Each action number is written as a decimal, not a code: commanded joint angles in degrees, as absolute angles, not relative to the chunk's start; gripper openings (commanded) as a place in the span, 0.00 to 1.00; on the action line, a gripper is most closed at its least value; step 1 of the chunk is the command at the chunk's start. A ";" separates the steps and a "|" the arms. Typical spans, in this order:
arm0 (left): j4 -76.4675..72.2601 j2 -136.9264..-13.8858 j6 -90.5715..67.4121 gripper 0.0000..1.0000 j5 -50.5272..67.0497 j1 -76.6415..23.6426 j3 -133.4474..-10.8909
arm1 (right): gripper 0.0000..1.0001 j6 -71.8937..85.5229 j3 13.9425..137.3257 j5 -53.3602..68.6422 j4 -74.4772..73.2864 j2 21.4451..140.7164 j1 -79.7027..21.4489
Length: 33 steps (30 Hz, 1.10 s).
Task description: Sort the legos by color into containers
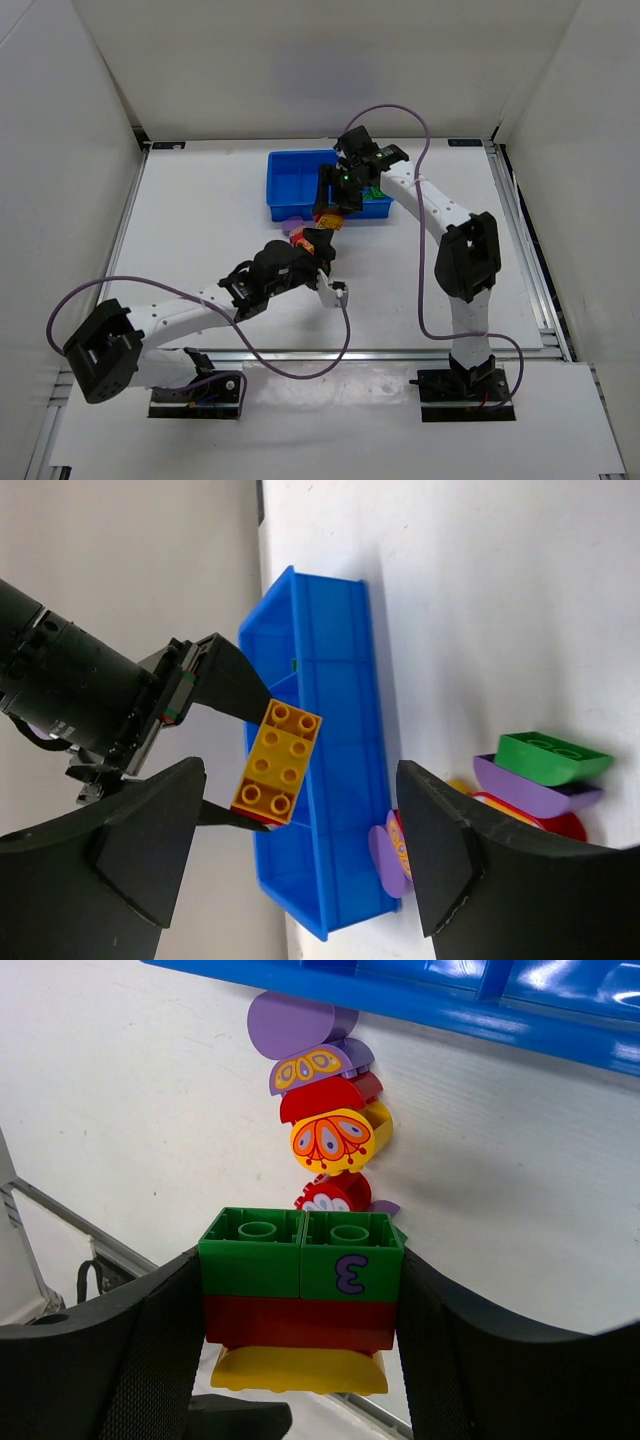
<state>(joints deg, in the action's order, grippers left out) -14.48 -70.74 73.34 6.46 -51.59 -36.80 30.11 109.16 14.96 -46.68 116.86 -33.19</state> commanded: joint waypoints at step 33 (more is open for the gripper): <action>-23.37 -83.40 75.32 0.80 1.85 -47.02 -42.63 | 0.00 29.00 112.85 10.28 -50.45 110.22 -37.71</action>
